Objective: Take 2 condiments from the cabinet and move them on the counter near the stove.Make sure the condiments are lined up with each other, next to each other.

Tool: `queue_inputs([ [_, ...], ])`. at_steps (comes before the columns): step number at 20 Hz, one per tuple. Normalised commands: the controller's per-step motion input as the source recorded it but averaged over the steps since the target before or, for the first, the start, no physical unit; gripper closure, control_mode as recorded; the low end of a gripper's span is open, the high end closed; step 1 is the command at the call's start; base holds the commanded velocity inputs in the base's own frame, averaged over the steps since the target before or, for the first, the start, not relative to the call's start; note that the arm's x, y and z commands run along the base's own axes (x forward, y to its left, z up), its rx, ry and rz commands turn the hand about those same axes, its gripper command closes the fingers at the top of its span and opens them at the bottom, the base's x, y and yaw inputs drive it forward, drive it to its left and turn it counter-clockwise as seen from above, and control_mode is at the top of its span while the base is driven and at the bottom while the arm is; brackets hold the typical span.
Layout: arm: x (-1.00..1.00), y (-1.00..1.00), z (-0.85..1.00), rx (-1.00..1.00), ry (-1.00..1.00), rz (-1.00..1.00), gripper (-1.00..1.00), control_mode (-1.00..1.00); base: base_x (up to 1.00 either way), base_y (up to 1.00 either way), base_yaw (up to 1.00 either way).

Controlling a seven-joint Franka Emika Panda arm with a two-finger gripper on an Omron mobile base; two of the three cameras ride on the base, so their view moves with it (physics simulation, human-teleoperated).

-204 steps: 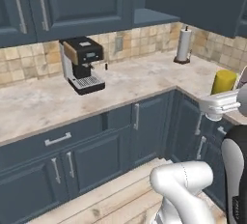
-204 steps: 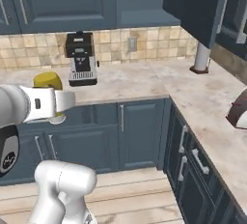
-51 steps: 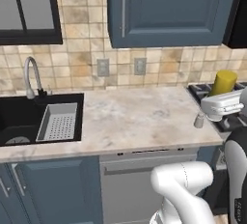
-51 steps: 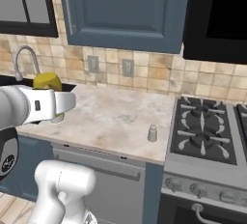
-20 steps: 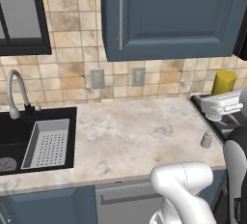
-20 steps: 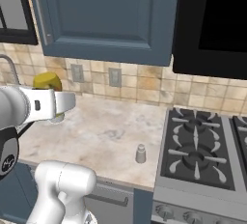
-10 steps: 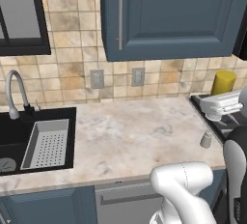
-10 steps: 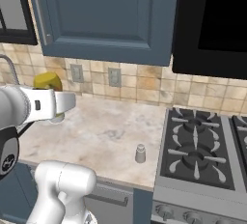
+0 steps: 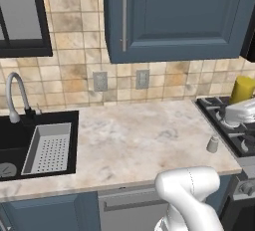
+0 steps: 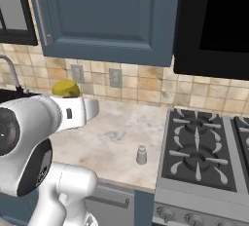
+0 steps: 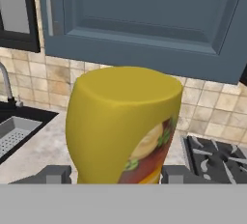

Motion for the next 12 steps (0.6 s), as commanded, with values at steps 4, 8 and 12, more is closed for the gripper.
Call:
queue_inputs([
  [4, 0.0, -0.61, -0.28, 0.0, -0.03, 0.21, 1.0, -1.0, 0.0, 0.0, 0.0],
  [8, 0.09, -0.45, -0.21, 0.0, 0.0, 0.18, 1.0, -1.0, 0.0, 0.0, 0.0],
  [12, 0.23, -0.49, -0.34, 0.0, -0.02, 0.1, 1.0, -1.0, 0.0, 0.0, 0.0],
])
